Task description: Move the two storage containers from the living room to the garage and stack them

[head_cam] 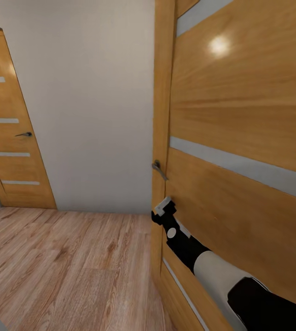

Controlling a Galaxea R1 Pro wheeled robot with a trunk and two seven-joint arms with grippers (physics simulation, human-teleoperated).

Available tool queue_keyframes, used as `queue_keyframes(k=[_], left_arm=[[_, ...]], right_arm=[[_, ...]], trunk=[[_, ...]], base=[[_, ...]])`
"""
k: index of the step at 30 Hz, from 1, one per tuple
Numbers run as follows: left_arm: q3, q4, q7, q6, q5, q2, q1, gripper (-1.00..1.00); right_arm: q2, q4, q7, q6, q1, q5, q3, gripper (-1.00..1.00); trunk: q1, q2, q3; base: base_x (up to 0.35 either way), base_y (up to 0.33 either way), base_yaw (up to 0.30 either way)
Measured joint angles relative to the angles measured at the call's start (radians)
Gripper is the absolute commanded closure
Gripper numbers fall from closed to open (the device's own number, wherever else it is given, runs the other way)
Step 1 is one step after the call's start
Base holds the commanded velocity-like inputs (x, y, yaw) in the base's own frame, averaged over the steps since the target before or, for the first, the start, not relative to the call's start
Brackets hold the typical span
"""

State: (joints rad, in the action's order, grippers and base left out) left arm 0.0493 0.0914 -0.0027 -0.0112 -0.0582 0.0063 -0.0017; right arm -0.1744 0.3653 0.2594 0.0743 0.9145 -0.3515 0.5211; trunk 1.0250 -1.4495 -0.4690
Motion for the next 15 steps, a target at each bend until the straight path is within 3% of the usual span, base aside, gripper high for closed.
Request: queue_keyframes(k=[7, 10, 15], left_arm=[[0.000, 0.000, 0.000, 0.000, 0.000, 0.000, 0.000, -1.00], [0.000, 0.000, 0.000, 0.000, 0.000, 0.000, 0.000, -1.00], [0.000, 0.000, 0.000, 0.000, 0.000, 0.000, 0.000, -1.00]], right_arm=[[0.000, -0.012, 0.016, 0.007, 0.000, -0.004, 0.000, -1.00], [0.000, -0.015, 0.062, 0.004, 0.000, 0.002, -0.011, -1.00], [0.000, -0.014, 0.069, 0.006, 0.001, 0.000, -0.013, -1.00]], trunk=[[0.000, 0.000, 0.000], [0.000, 0.000, 0.000], [0.000, 0.000, 0.000]], base=[[0.000, 0.000, 0.000], [0.000, 0.000, 0.188], [0.000, 0.000, 0.158]])
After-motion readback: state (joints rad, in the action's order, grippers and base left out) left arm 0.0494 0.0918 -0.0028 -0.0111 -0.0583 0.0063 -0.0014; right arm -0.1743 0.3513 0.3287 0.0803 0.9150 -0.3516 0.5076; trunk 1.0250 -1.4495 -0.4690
